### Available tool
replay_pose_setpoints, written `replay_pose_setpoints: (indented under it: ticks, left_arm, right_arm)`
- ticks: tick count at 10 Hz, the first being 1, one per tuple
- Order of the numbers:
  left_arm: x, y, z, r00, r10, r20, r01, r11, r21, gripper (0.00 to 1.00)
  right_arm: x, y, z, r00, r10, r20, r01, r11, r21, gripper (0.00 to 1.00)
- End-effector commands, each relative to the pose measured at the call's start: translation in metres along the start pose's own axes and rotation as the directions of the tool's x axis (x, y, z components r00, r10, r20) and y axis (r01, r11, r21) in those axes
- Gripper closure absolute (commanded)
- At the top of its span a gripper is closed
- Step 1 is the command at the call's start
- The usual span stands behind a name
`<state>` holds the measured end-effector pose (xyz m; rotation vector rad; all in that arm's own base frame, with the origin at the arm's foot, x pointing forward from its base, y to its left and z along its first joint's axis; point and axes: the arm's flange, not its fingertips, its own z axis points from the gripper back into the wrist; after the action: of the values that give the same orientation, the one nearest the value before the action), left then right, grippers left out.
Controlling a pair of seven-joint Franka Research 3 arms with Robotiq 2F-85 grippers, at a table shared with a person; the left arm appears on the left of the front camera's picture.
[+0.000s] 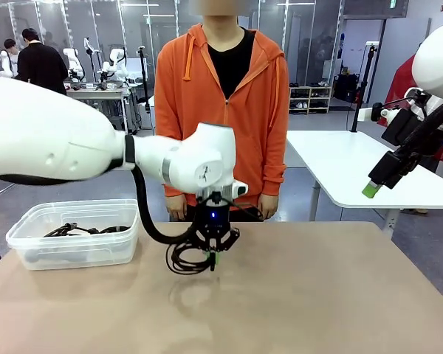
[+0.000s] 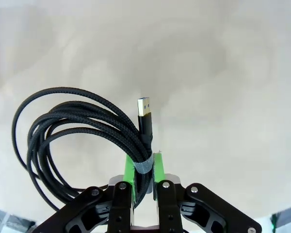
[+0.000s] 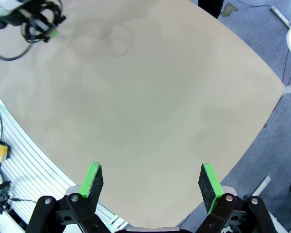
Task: Organize and store the cables.
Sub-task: Place the USB Extension Cable into the Organizing box.
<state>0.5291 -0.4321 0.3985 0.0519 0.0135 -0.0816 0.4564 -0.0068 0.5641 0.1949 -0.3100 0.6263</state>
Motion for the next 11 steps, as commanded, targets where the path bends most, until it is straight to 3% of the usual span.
replay_pose_setpoints:
  ticks: [1, 4, 9, 10, 11]
  left_arm:
    - [-0.026, 0.007, 0.035, 0.998, -0.058, 0.034, 0.057, 0.998, 0.039, 1.0]
    - [-0.044, 0.007, 0.05, 0.992, -0.096, 0.087, 0.091, 0.994, 0.061, 1.0]
    - [-0.032, -0.002, 0.063, 0.997, -0.054, 0.06, 0.053, 0.998, 0.021, 1.0]
    - [-0.031, -0.002, 0.061, 0.996, -0.061, 0.065, 0.059, 0.998, 0.031, 0.83]
    - [-0.041, 0.009, 0.083, 0.985, -0.166, 0.049, 0.168, 0.985, -0.033, 0.83]
  right_arm:
    - [-0.001, -0.001, 0.0, 1.0, -0.003, -0.006, 0.003, 1.0, -0.007, 0.0]
    - [-0.001, -0.001, 0.0, 1.0, -0.003, -0.006, 0.003, 1.0, -0.007, 0.0]
    - [-0.001, -0.001, 0.0, 1.0, -0.003, -0.006, 0.003, 1.0, -0.007, 0.0]
    - [-0.001, -0.001, 0.0, 1.0, -0.003, -0.006, 0.003, 1.0, -0.007, 0.0]
    - [-0.001, -0.001, 0.0, 1.0, -0.003, -0.006, 0.003, 1.0, -0.007, 0.0]
